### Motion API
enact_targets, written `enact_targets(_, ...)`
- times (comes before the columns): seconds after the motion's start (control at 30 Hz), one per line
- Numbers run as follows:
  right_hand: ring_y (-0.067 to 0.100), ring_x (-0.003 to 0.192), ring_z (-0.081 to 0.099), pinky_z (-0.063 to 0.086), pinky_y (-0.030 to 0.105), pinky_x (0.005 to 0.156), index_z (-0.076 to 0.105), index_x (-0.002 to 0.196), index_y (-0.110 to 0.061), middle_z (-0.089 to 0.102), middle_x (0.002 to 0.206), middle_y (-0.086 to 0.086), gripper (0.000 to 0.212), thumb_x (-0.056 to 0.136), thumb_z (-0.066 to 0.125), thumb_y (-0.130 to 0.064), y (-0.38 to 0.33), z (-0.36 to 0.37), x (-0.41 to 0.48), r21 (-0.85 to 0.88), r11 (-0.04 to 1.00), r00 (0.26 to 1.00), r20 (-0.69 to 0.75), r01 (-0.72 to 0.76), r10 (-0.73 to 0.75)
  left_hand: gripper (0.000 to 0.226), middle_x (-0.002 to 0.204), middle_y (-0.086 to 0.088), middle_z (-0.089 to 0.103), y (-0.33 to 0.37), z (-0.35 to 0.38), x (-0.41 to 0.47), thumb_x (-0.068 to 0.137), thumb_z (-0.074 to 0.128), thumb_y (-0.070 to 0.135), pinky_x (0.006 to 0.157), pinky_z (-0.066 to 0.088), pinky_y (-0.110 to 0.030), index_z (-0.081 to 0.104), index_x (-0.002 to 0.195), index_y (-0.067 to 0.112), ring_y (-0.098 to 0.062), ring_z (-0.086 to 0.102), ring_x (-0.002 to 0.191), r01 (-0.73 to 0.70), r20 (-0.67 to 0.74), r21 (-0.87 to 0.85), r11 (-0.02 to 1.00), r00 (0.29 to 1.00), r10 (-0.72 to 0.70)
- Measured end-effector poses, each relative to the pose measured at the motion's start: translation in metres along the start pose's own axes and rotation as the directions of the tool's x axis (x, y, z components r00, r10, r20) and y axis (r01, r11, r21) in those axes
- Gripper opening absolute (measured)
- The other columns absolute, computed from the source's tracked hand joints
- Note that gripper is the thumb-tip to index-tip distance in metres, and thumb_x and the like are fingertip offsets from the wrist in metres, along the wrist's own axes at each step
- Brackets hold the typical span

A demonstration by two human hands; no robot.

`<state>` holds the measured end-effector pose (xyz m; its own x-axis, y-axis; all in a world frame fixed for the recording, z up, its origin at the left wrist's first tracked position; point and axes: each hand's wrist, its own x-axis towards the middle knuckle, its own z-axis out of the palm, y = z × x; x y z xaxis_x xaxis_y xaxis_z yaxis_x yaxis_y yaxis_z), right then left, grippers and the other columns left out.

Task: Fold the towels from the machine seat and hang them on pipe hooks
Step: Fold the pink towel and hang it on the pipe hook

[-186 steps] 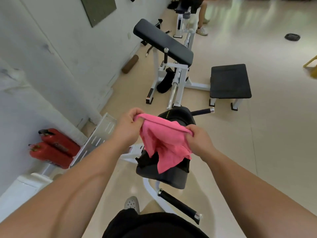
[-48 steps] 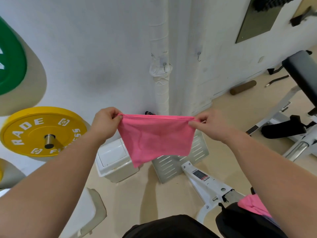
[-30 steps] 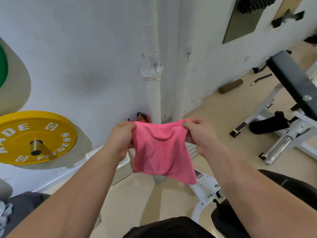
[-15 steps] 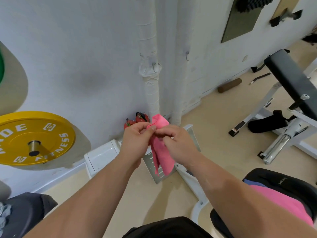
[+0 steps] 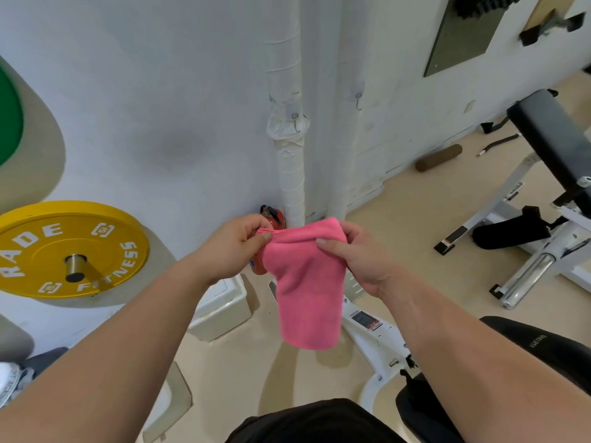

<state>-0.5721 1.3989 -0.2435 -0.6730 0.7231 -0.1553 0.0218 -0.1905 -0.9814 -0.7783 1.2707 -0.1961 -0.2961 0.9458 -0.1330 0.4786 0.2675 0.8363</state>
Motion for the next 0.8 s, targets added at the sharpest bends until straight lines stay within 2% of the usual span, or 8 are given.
enact_targets(0.17, 0.012, 0.097, 0.069, 0.055, 0.037, 0.094, 0.074, 0.101, -0.025, 0.075, 0.103, 0.003, 0.020, 0.090, 0.072, -0.009, -0.011, 0.008, 0.006, -0.183, 0.976, 0.992, 0.042, 0.121, -0.115, 0.020, 0.089, -0.026, 0.068, 0.006, -0.003, 0.008, 0.082, 0.070, 0.027, 0.076, 0.052, -0.043, 0.072, 0.097, 0.014, -0.025, 0.063, 0.077, 0.090, 0.076, -0.156, 0.984, 0.994, -0.079)
enact_targets(0.27, 0.011, 0.088, 0.068, 0.055, 0.034, 0.085, 0.071, 0.094, -0.031, 0.075, 0.091, -0.004, 0.022, 0.086, 0.076, -0.011, -0.018, 0.011, 0.009, -0.244, 0.958, 0.987, 0.086, 0.153, -0.135, 0.041, 0.091, -0.014, 0.071, 0.023, 0.008, 0.014, 0.071, 0.081, 0.046, 0.079, 0.055, -0.055, 0.075, 0.105, 0.023, -0.033, 0.069, 0.085, 0.114, 0.134, -0.117, 0.987, 0.986, -0.098)
enact_targets(0.33, 0.013, 0.087, 0.072, 0.056, 0.034, 0.081, 0.068, 0.096, -0.033, 0.076, 0.091, -0.003, 0.024, 0.080, 0.082, -0.022, -0.017, 0.008, 0.012, -0.222, 0.970, 0.994, 0.055, 0.100, -0.090, 0.031, 0.097, -0.015, 0.074, 0.031, 0.016, 0.021, 0.077, 0.080, 0.041, 0.078, 0.055, -0.062, 0.075, 0.099, 0.020, -0.041, 0.071, 0.090, 0.119, 0.114, -0.097, 0.988, 0.988, -0.108)
enact_targets(0.43, 0.019, 0.099, 0.073, 0.059, 0.040, 0.089, 0.071, 0.107, -0.030, 0.077, 0.102, -0.001, 0.049, 0.064, 0.093, -0.036, -0.006, -0.008, 0.014, -0.345, 0.938, 0.993, 0.096, -0.035, 0.072, 0.012, 0.083, -0.012, 0.069, 0.036, 0.024, 0.033, 0.092, 0.072, 0.018, 0.063, 0.051, -0.035, 0.070, 0.095, 0.006, -0.025, 0.062, 0.070, 0.109, 0.050, -0.104, 0.989, 0.993, -0.105)
enact_targets(0.5, 0.015, 0.094, 0.072, 0.058, 0.033, 0.086, 0.075, 0.100, -0.023, 0.078, 0.099, -0.003, 0.038, 0.066, 0.093, -0.022, 0.008, -0.020, 0.011, -0.512, 0.851, 0.960, 0.164, -0.113, 0.227, 0.008, 0.079, -0.006, 0.064, 0.039, 0.024, 0.038, 0.093, 0.070, 0.014, 0.058, 0.044, -0.024, 0.068, 0.092, 0.006, -0.017, 0.056, 0.070, 0.099, -0.008, -0.118, 0.988, 0.995, -0.101)
enact_targets(0.57, 0.012, 0.083, 0.067, 0.053, 0.023, 0.075, 0.077, 0.088, -0.018, 0.075, 0.092, -0.003, 0.020, 0.072, 0.089, -0.017, 0.019, -0.032, 0.007, -0.605, 0.780, 0.938, 0.150, -0.164, 0.313, 0.007, 0.076, -0.003, 0.058, 0.036, 0.019, 0.044, 0.092, 0.070, 0.014, 0.052, 0.039, -0.020, 0.067, 0.087, 0.011, -0.014, 0.051, 0.066, 0.109, -0.060, -0.108, 0.988, 0.991, -0.116)
enact_targets(0.67, 0.015, 0.083, 0.068, 0.052, 0.025, 0.075, 0.078, 0.088, -0.016, 0.075, 0.090, 0.001, 0.014, 0.078, 0.083, -0.025, 0.025, -0.048, 0.005, -0.565, 0.778, 0.922, 0.075, -0.275, 0.381, 0.006, 0.074, -0.003, 0.056, 0.016, 0.010, 0.049, 0.094, 0.068, 0.015, 0.046, 0.037, -0.018, 0.066, 0.091, 0.010, -0.013, 0.048, 0.061, 0.191, -0.094, -0.122, 0.974, 0.975, -0.203)
enact_targets(0.8, 0.024, 0.095, 0.070, 0.055, 0.041, 0.088, 0.076, 0.096, -0.021, 0.076, 0.099, 0.003, 0.046, 0.054, 0.084, -0.036, 0.020, -0.064, 0.006, -0.620, 0.728, 0.914, 0.044, -0.292, 0.404, 0.011, 0.082, -0.009, 0.060, -0.020, 0.008, 0.049, 0.097, 0.065, 0.018, 0.057, 0.041, -0.028, 0.061, 0.087, 0.014, -0.020, 0.053, 0.068, 0.316, -0.154, -0.314, 0.895, 0.913, -0.377)
